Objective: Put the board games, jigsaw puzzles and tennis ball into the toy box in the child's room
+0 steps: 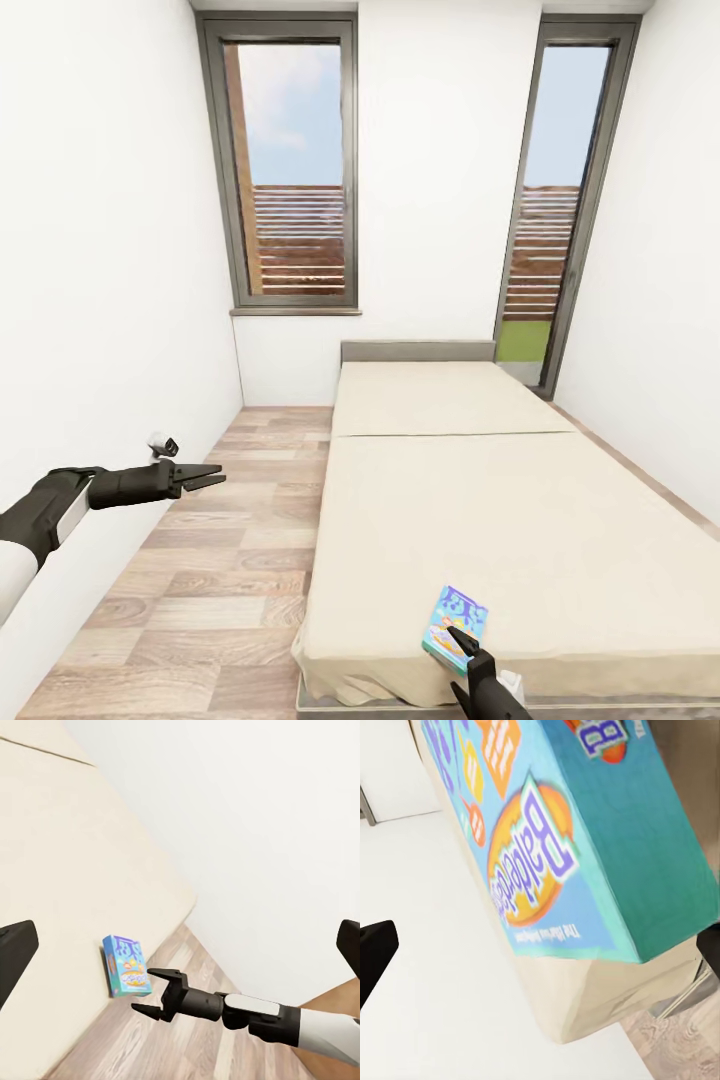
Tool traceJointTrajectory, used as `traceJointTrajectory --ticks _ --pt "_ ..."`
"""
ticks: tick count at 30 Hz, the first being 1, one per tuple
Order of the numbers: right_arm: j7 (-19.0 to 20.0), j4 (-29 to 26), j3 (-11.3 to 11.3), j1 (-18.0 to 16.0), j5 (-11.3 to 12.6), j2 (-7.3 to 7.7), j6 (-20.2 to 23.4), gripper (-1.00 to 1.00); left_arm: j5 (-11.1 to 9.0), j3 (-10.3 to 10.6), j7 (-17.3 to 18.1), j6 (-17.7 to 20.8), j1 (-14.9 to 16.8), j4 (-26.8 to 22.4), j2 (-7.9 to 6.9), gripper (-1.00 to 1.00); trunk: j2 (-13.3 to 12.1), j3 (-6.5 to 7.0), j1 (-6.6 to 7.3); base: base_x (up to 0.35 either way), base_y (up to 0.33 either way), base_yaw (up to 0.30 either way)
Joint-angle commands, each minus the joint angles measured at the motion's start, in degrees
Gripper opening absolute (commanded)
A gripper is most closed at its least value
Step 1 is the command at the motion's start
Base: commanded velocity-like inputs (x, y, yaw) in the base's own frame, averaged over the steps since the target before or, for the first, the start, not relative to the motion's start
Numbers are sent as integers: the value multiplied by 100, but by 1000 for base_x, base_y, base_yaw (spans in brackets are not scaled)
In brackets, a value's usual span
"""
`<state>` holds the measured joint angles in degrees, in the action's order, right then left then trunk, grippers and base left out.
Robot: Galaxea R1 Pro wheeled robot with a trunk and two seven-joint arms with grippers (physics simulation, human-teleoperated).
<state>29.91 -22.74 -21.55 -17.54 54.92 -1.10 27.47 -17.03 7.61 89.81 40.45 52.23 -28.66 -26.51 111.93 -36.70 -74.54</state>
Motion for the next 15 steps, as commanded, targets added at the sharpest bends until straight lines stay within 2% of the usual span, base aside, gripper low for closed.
traceJointTrajectory --ticks 1,6,15 --pt "-3 -2 -33 -4 27 -4 48 100 -29 39 19 60 6 1 -7 100 3 -6 0 116 -150 0" --pt "2 -1 -33 -4 27 -4 48 100 -29 39 19 67 6 1 -4 100 3 -6 0 73 -91 0" --pt "6 -1 -33 -4 27 -4 48 100 -29 39 19 68 6 1 -3 100 3 -6 0 10 -13 0"
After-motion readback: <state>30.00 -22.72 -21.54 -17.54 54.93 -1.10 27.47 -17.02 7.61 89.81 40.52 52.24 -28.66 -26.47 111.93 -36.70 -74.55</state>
